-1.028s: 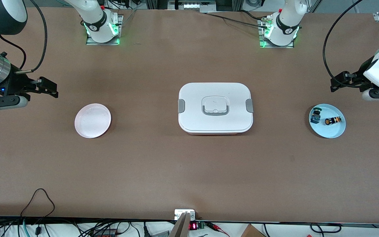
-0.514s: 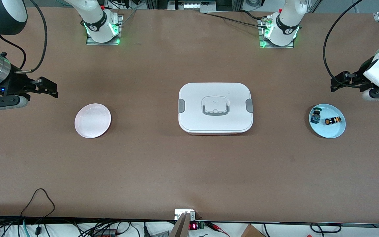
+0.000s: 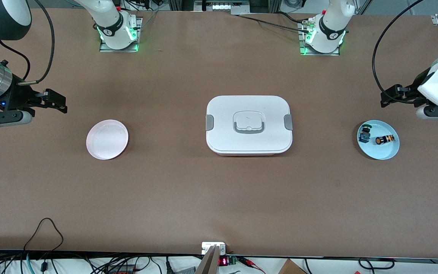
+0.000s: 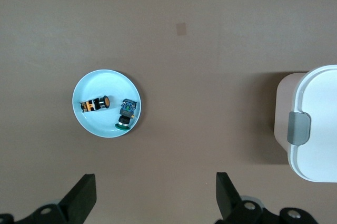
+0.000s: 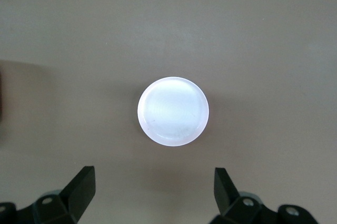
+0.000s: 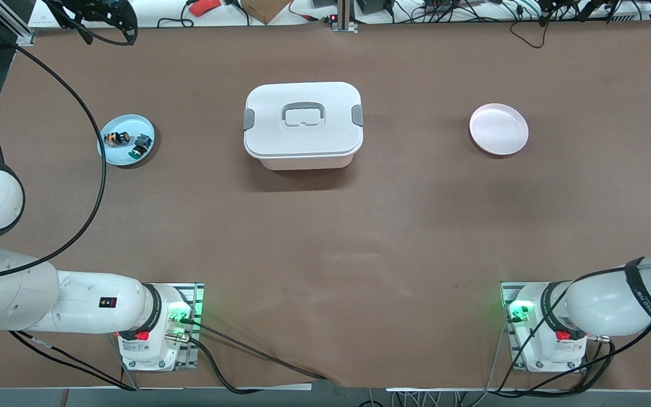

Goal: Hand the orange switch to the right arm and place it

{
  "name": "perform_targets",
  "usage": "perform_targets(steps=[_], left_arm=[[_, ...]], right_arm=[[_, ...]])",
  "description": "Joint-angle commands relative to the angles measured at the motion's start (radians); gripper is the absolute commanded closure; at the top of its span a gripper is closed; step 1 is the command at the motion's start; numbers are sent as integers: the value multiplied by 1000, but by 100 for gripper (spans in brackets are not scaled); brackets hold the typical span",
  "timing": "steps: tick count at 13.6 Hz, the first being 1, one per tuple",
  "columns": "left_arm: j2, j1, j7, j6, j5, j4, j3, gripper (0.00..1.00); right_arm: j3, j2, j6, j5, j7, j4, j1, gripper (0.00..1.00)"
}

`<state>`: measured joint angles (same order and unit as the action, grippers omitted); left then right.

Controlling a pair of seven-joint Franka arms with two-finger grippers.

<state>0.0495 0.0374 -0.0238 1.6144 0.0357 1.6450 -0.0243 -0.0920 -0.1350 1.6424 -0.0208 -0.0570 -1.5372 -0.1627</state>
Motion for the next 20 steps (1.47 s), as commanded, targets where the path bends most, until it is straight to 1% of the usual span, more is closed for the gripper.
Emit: perform_targets(steps=[1,4,7,9,10,12,14,17,20], left_arm=[[55,-1,5,-40,4,-57,-5,0],[98,-17,10,-42,18,-54,-14,0],[122,-89,16,-53,20,-42,-14,0],[153,-151,13,-91,20,-34,-14,0],[162,-189,4,-103,20,-16,-16,0],[205,-244,4,-90,20,-11,-16,0],[262,-290,16,-32,20,-7,-14,0],[332,-318,21,88,20,15,-14,0],[377,-330,22,179,21,36,-14,0]], right_arm=[[5,18,13,9,-1,-21,3,0],[5,18,13,9,-1,-21,3,0],[5,18,11,9,-1,-21,5,0],[5,18,13,9,-1,-21,5,0],[5,18,13,9,-1,-21,5,0],[5,18,11,9,-1,-21,5,0],[3,18,13,9,-1,-21,5,0],[5,18,13,9,-1,-21,5,0],[3,18,13,9,-1,-21,5,0]])
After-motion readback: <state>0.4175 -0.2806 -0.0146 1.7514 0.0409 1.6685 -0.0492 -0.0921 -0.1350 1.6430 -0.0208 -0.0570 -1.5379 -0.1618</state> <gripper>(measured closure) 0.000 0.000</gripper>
